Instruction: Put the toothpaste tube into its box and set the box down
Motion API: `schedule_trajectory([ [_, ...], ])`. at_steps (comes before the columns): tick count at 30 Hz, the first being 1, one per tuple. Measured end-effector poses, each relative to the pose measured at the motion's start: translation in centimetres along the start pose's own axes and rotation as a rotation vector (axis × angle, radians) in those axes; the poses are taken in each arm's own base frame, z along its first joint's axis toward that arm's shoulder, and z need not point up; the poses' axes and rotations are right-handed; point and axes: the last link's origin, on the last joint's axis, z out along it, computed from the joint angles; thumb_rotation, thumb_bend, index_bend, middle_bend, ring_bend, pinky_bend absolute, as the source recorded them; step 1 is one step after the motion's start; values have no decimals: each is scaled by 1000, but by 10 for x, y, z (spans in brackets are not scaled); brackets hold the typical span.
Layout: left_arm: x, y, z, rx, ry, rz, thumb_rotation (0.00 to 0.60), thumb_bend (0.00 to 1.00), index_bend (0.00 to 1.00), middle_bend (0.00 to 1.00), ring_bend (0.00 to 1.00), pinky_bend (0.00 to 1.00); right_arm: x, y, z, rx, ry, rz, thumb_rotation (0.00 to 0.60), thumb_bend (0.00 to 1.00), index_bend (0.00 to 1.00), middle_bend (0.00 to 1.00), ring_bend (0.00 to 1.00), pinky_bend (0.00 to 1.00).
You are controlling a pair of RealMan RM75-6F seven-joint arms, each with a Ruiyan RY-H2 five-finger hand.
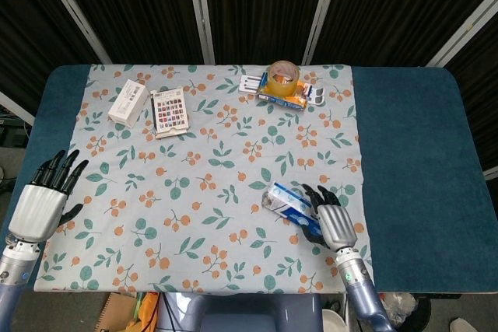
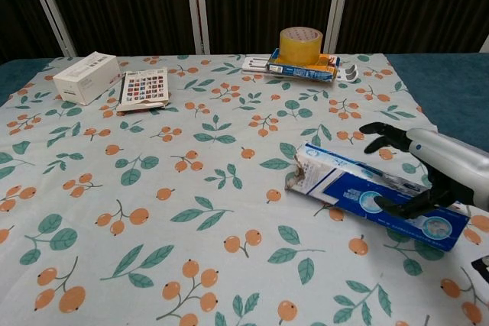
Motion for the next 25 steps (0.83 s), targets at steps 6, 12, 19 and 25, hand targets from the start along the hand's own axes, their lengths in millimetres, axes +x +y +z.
schedule_trajectory([
  [6,-2,1,-3,47,-68,-89,600,0,3,0,0,20,17,6,-9,-4,-11,-77,600,305,0,22,0,0],
  [12,2,6,-9,130,-154,-219,600,0,0,0,0,0,50,31,-29,-20,25,-218,600,305,0,22,0,0],
  [19,8,8,-22,189,-220,-233,600,0,0,0,0,0,95,83,-76,-97,94,-424,600,305,0,23,0,0],
  [25,10,6,-27,218,-225,-238,600,0,0,0,0,0,121,118,-113,-162,186,-448,600,306,0,22,0,0],
])
